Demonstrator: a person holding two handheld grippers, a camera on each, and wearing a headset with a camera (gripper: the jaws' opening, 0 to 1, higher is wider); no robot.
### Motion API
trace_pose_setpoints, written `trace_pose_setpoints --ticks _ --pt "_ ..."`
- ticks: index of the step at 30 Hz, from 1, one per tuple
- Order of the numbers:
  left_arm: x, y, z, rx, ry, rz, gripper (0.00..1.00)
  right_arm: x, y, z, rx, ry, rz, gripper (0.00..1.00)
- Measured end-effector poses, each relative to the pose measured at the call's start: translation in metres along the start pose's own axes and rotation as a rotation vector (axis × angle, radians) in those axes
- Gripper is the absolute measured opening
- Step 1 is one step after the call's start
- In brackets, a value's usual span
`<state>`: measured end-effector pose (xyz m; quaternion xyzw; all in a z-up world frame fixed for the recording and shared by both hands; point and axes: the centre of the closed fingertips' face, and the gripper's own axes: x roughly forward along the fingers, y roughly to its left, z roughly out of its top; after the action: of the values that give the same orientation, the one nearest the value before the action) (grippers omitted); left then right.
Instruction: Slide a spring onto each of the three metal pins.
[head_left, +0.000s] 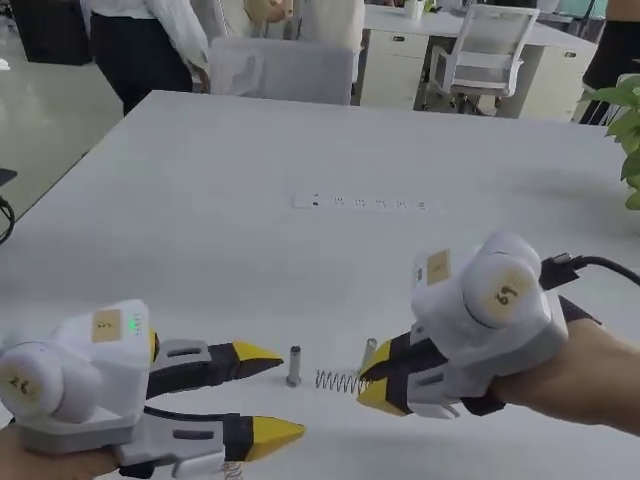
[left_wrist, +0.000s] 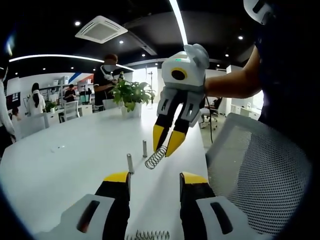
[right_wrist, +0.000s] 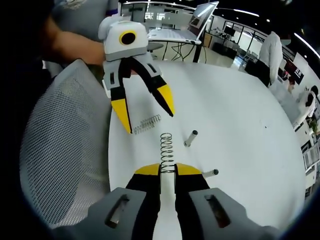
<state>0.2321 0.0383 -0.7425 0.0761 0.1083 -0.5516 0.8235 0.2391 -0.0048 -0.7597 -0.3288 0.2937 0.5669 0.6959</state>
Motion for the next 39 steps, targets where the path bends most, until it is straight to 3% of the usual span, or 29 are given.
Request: trace_pose_setpoints --ticks 26,39 --pt "0.010 -0.011 -0.002 0.032 0.022 -0.061 0.20 0.007 0.017 0.016 -0.094 0.005 0.071 0.07" --pt "0.012 -0.016 -0.003 0.041 0.026 -0.080 0.09 0.007 0.024 0.014 -0.140 0.012 0.102 0.07"
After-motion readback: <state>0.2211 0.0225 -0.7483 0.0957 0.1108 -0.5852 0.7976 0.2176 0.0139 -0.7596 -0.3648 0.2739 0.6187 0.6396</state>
